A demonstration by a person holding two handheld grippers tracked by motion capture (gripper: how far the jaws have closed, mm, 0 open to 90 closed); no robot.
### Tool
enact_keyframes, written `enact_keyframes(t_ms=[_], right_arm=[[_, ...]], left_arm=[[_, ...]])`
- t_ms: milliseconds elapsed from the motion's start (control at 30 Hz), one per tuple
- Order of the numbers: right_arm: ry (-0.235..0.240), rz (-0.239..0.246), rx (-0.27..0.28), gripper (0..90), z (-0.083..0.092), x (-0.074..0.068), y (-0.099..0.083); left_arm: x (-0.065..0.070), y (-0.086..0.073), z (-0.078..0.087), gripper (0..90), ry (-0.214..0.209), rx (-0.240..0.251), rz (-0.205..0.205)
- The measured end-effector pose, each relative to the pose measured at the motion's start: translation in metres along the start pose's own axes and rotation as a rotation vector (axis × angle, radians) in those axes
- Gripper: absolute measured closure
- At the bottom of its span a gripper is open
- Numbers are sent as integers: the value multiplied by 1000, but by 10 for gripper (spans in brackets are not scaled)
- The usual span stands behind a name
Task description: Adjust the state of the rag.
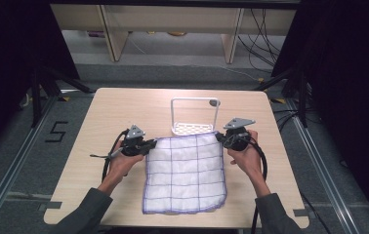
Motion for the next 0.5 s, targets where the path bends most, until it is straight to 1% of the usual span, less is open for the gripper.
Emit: enact_keyframes(t_ms=[33, 67, 100, 133, 267, 300, 333, 367, 400, 433, 467, 500], right_arm=[[1, 0, 12, 883, 2, 0, 2], [3, 6, 13, 883, 4, 0, 3], [2, 5, 20, 883, 5, -1, 5], [3, 19, 31, 883, 7, 0, 7], [12, 21, 40, 883, 13, -5, 11], [16, 43, 48, 883, 15, -6, 12], [11, 21, 44, 883, 18, -10, 11], [20, 49, 53, 883, 21, -11, 11], [25, 35, 45, 883, 25, -15, 9], [30, 45, 53, 883, 29, -18, 8], [35, 62, 59, 883, 34, -20, 7], [46, 73, 63, 883, 40, -24, 5]], left_arm=[[0, 1, 1, 844, -4, 2, 0], [0, 3, 3, 844, 1, 1, -1], [0, 5, 4, 844, -3, 11, 2], [1, 8, 4, 844, -8, 22, 6], [3, 16, 14, 844, -13, 41, -17], [5, 17, 18, 844, -18, 43, -25], [8, 17, 23, 843, -25, 47, -31], [11, 16, 28, 843, -32, 51, -36], [15, 15, 34, 843, -41, 53, -38], [20, 13, 39, 843, -54, 58, -44], [26, 11, 47, 842, -70, 58, -56], [29, 9, 51, 841, -80, 54, -72]])
Point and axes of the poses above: each handheld gripper's, and its own axes: z roughly backward along the jaws, y roughly out of its top, x roughly to its right, the point moved 9 cm from there along -z, roughly forward along the jaws, and after that the axes turned 14 degrees about x, right-handed, at the moved point
